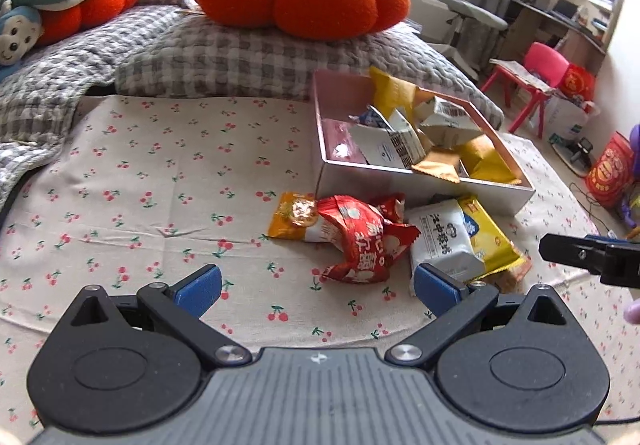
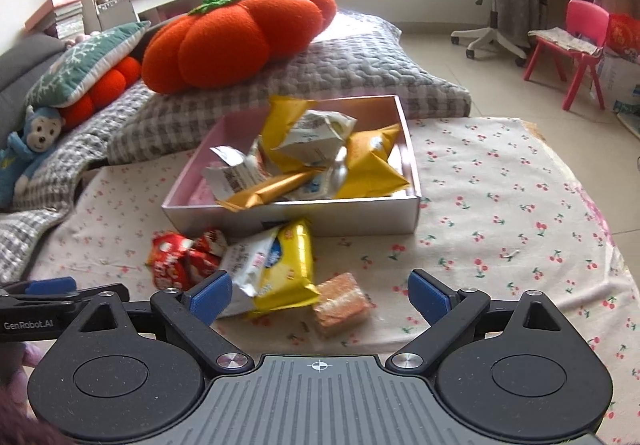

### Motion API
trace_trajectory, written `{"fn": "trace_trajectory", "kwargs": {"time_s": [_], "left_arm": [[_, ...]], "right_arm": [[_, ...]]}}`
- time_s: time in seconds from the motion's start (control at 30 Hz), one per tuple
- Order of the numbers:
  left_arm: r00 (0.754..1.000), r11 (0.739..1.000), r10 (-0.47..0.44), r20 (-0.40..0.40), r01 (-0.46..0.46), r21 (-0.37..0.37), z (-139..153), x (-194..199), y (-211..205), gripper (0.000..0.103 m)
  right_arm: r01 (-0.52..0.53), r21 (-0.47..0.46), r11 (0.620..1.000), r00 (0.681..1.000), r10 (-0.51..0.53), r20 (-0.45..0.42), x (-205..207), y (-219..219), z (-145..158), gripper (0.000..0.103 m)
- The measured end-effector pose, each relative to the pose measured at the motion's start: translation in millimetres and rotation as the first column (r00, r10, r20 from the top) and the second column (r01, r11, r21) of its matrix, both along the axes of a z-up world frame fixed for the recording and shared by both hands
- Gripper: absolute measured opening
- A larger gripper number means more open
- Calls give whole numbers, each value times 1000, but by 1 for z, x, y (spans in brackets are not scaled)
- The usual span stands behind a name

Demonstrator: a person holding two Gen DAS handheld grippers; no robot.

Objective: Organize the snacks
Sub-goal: 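Withdraw both tools from the box toward the remaining snacks, then grasp the red candy packet with the left tool while the right tool grasps the pink wafer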

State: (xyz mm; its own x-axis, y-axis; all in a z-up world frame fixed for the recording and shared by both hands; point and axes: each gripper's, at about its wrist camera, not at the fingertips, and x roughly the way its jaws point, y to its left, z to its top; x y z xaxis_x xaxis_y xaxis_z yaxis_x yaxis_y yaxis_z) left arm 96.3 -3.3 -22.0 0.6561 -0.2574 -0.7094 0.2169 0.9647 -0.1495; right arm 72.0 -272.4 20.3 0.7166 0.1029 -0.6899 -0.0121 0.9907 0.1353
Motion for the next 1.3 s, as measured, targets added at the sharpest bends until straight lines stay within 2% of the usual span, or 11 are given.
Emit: {"fn": "trace_trajectory", "kwargs": {"time_s": [0.1, 0.27, 0.4, 0.57, 0.7, 0.77, 0.9, 1.1, 1.13, 1.17, 1.3], "left_arm": [[1000, 1000, -1, 19, 1, 4, -12, 2, -4, 102], [996, 998, -52, 70, 50, 23, -21, 4, -14, 85], [992, 996, -92, 90, 91, 5, -21, 7, -19, 70], [992, 994, -102, 71, 105, -33, -23, 14, -18, 49], [995, 994, -92, 38, 94, -51, -25, 20, -15, 39], [995, 992, -97, 23, 99, -81, -25, 21, -12, 31], [994, 990, -108, 13, 109, -84, -21, 24, -14, 24], [994, 989, -106, -21, 103, -107, -18, 28, -13, 22], [994, 988, -106, -24, 103, -113, -17, 28, -12, 22], [994, 988, -105, -26, 101, -117, -16, 28, -11, 22], [994, 988, -101, -42, 95, -125, -12, 27, -9, 21]], "right_arm": [[-20, -39, 999, 1000, 20, 2, -1, -2, -9, 96], [-108, -81, 991, 994, 106, -26, -1, 0, -29, 96], [-152, -128, 980, 988, 146, -55, 2, 2, -44, 96], [-155, -149, 977, 986, 143, -84, 12, 1, -57, 96], [-143, -146, 979, 988, 132, -82, 18, 1, -61, 96], [-127, -144, 981, 990, 117, -78, 22, 1, -61, 95], [-141, -142, 980, 989, 133, -68, 27, 4, -60, 93], [-160, -135, 978, 986, 153, -67, 29, 6, -59, 66], [-161, -133, 978, 986, 154, -66, 29, 6, -58, 55], [-162, -132, 978, 986, 154, -66, 29, 7, -57, 49], [-174, -134, 976, 983, 165, -79, 29, 8, -54, 41]]}}
